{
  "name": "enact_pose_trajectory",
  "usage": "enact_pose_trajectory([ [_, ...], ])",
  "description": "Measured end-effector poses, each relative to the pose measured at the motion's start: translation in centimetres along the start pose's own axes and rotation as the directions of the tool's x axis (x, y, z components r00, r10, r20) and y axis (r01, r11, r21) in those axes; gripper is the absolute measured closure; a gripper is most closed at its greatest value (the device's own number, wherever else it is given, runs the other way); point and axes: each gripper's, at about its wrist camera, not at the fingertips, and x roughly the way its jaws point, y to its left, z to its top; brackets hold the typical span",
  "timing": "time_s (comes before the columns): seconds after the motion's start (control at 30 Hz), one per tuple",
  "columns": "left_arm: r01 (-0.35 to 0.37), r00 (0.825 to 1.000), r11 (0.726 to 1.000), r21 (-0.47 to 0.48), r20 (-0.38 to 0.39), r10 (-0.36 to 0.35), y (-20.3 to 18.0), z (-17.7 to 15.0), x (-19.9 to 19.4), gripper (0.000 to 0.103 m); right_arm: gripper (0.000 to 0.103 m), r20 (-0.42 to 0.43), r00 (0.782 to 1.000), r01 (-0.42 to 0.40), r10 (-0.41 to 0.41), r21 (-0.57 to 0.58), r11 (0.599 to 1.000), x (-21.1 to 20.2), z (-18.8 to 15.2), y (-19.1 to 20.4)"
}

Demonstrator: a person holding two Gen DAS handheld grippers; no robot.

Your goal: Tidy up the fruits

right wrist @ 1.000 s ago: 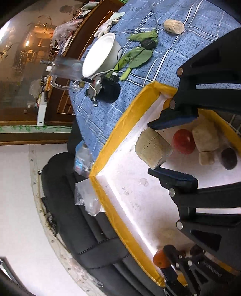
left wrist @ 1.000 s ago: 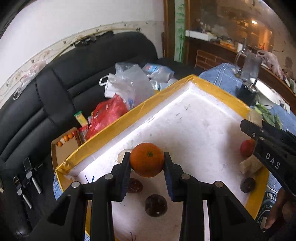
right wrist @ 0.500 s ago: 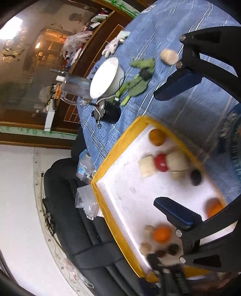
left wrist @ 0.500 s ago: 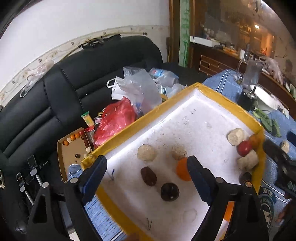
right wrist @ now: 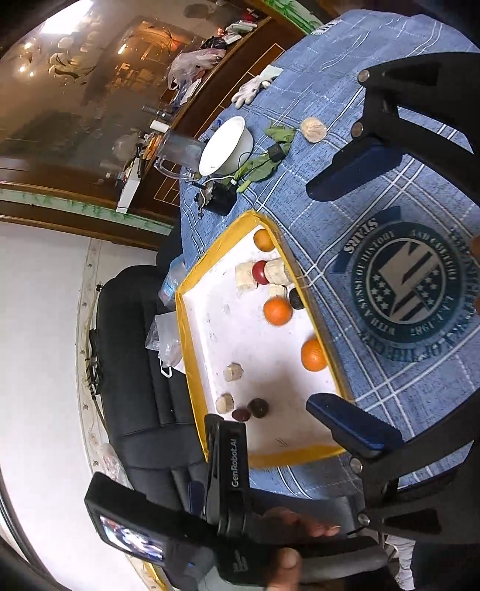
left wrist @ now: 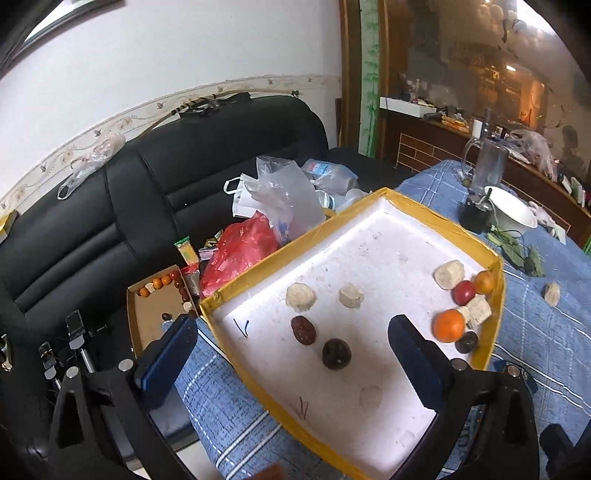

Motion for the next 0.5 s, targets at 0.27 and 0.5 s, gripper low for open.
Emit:
enact_pose_trajectory([
  [0.27,0.026,0.999,0.999,0.019,0.02,-0.027,-0.8,-0.6,-1.6,0.0,0.0,0.002,1.0,0.019,-0.02,0.025,0.999,-1.5,-1.0,-0.4],
  [0.5,0.031,0.999,0.999,0.012,0.04,-0.032,-1.0,-0.6,-2.3,0.0,0.0,0.017,1.0,0.015,-0.016,0.019,1.0,-2.2,-1.1,-0.1],
])
